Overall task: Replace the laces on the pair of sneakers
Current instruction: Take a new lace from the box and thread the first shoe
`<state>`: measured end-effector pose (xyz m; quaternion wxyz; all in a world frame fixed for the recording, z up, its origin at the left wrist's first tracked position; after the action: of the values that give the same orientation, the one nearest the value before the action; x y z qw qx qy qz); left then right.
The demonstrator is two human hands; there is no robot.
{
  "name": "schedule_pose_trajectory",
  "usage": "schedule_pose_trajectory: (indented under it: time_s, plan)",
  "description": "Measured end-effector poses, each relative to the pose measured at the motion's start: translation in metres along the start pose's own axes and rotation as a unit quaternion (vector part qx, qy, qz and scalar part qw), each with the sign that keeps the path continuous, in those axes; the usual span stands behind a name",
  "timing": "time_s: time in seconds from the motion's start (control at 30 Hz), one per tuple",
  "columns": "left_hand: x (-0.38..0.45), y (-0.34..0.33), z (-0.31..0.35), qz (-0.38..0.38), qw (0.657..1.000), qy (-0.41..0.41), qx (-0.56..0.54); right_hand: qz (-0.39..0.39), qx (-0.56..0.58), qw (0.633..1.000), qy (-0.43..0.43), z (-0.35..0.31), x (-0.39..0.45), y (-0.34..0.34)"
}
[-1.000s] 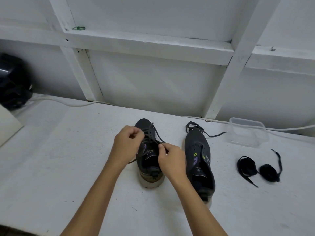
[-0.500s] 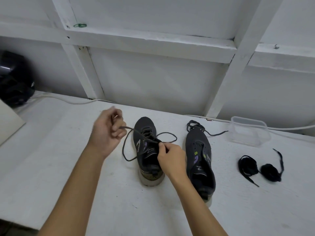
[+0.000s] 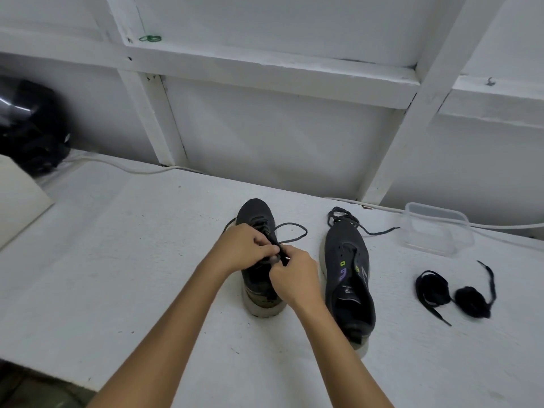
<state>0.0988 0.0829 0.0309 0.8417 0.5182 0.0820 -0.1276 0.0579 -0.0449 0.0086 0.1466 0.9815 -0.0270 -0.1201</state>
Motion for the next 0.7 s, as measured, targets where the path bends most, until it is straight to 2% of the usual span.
schedule_pose_trajectory:
  time_s: [0.17, 0.23, 0.27, 0.33, 0.37, 0.4, 0.43, 0.5, 0.57, 0.63, 0.7]
  plan:
    - [0.000, 0.006, -0.006, 0.007, 0.997, 0.011, -0.077, 0.003, -0.007, 1.000, -0.010, 0.000, 0.003, 0.002]
    - [-0.003, 0.017, -0.009, 0.025, 0.978, 0.003, -0.208, 0.020, -0.007, 1.000, -0.019, 0.002, 0.004, 0.006]
    - [-0.004, 0.023, -0.011, 0.032, 0.946, -0.005, -0.321, 0.025, -0.008, 0.999, -0.023, 0.003, 0.004, 0.007]
    - [-0.004, 0.034, -0.014, 0.024, 0.840, -0.028, -0.542, 0.032, -0.003, 0.999, -0.028, 0.004, 0.003, 0.008]
    - [-0.003, 0.038, -0.016, 0.019, 0.805, -0.032, -0.592, 0.034, 0.001, 0.999, -0.030, 0.004, 0.003, 0.008]
    - [-0.003, 0.040, -0.018, 0.017, 0.799, -0.024, -0.601, 0.035, 0.004, 0.999, -0.032, 0.004, 0.002, 0.009]
    - [-0.002, 0.038, -0.022, 0.015, 0.810, -0.009, -0.586, 0.035, 0.004, 0.999, -0.033, 0.004, 0.002, 0.011]
    - [-0.001, 0.033, -0.027, 0.021, 0.851, 0.026, -0.524, 0.033, -0.006, 0.999, -0.034, 0.004, 0.003, 0.013]
    - [0.000, 0.027, -0.028, 0.013, 0.878, 0.049, -0.476, 0.035, -0.019, 0.999, -0.033, 0.003, 0.003, 0.016]
    - [0.000, 0.025, -0.023, 0.001, 0.873, 0.038, -0.487, 0.039, -0.028, 0.998, -0.031, 0.003, 0.002, 0.017]
    - [-0.001, 0.031, -0.012, -0.007, 0.832, 0.009, -0.555, 0.047, -0.035, 0.998, -0.027, 0.002, 0.001, 0.017]
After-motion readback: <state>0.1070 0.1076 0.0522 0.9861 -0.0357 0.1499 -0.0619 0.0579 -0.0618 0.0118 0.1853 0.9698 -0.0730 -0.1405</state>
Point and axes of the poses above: each hand's wrist, its own x-axis towards the middle knuckle, its own y-axis out of the back of the hand, z = x × y, the point moved 10 cm from there along x, towards the middle knuckle, and after that the axes turned 15 degrees about x, right-handed, at the moved point
